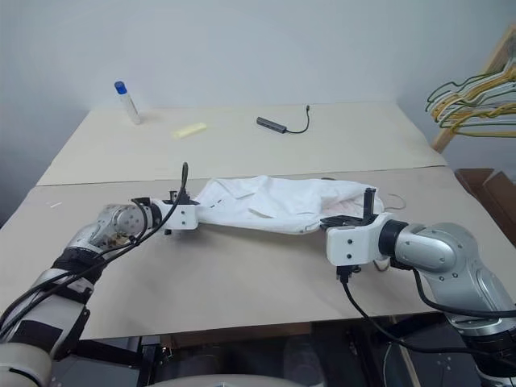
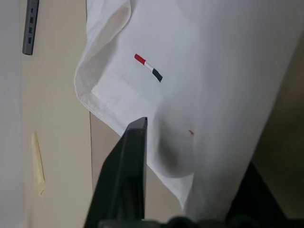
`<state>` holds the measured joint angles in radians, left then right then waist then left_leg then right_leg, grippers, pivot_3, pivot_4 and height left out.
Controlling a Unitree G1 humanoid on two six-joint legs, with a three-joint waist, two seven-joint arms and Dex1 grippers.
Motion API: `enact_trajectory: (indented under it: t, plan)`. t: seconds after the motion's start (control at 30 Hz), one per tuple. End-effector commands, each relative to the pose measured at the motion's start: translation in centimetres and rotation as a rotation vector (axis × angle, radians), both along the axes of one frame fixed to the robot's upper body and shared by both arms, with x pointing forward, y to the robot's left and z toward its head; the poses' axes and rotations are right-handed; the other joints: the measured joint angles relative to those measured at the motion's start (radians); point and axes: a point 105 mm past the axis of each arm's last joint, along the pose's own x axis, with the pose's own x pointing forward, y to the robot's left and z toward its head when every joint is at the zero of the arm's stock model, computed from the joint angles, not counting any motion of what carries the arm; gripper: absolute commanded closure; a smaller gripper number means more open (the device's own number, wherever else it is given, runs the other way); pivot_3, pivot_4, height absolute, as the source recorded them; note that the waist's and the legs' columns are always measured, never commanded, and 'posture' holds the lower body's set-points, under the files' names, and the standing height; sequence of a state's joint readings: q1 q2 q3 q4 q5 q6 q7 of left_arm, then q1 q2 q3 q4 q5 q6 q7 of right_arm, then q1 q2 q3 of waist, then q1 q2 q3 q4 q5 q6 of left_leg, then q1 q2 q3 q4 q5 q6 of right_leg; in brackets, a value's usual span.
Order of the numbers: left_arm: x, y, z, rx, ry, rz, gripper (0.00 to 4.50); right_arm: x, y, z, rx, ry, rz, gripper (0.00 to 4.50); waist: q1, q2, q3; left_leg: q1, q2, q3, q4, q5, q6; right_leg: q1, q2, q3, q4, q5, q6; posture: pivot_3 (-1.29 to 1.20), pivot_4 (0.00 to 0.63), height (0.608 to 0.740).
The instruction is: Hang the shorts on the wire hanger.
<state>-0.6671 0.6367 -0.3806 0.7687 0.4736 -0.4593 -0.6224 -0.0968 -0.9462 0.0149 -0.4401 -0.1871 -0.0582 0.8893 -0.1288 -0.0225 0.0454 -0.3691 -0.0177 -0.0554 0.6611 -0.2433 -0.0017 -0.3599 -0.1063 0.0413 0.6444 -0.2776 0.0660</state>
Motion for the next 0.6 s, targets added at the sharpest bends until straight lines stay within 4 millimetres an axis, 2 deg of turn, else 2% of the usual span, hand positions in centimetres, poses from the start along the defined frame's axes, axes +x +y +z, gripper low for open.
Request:
enact_trajectory:
  t: [0.03, 0.07, 0.2, 0.3, 0.4, 0.53, 0.6]
  plan:
    - [0.1, 1.1, 1.9, 0.012, -0.023, -0.026, 4.23, 0.3, -0.3, 1.0, 0.017, -0.029, 0.004, 4.5, -0.006, 0.0, 0.0, 0.0, 0.0, 0.0, 0.0, 0.0, 0.0, 0.0, 0.0, 0.0, 0.0, 0.0, 0.0, -0.24, 0.0, 0.74]
    - [-0.7, 1.8, 2.2, 0.028, 0.015, -0.056, 4.47, 0.4, -0.5, 0.9, 0.012, -0.023, 0.009, 4.5, -0.013, 0.0, 0.0, -0.001, 0.0, 0.0, 0.0, 0.0, 0.0, -0.001, 0.0, 0.0, 0.0, 0.0, 0.0, -0.24, 0.0, 0.74]
    - [-4.1, 3.9, 4.3, 0.064, 0.106, -0.173, 4.47, 0.9, -1.2, 1.1, 0.002, -0.024, 0.035, 4.5, -0.05, 0.0, 0.0, -0.006, 0.0, -0.001, 0.0, 0.0, -0.001, -0.008, 0.0, 0.001, 0.002, 0.0, 0.0, -0.22, 0.0, 0.74]
    - [-6.9, 4.8, 5.9, 0.058, 0.171, -0.219, 4.47, 1.3, -1.1, 1.2, 0.006, -0.026, 0.089, 4.5, -0.066, 0.0, 0.0, -0.007, 0.0, -0.006, 0.0, 0.0, -0.001, -0.01, -0.002, 0.003, 0.003, 0.0, 0.0, -0.19, 0.0, 0.74]
    - [-9.6, 4.8, 6.7, 0.045, 0.218, -0.248, 4.47, 0.5, -0.4, 0.7, 0.011, 0.036, 0.175, 4.5, -0.067, 0.0, 0.0, -0.005, 0.001, -0.006, -0.001, 0.0, -0.001, -0.009, -0.002, 0.003, 0.003, 0.0, 0.0, -0.17, 0.0, 0.74]
    - [-13.4, 4.2, 7.8, 0.01, 0.327, -0.284, 4.47, -1.7, 0.1, 0.1, 0.018, 0.214, 0.298, 4.5, -0.058, 0.001, 0.001, -0.005, 0.003, -0.006, -0.001, -0.001, 0.0, -0.009, -0.002, 0.003, 0.003, 0.0, 0.0, -0.15, 0.0, 0.74]
    - [-13.5, 3.9, 8.3, -0.036, 0.311, -0.271, 4.47, -1.3, 0.1, 0.6, 0.039, 0.234, 0.302, 4.5, -0.046, 0.002, 0.001, -0.004, 0.004, -0.006, -0.001, -0.001, 0.0, -0.008, -0.002, 0.004, 0.003, 0.0, 0.0, -0.14, 0.0, 0.74]
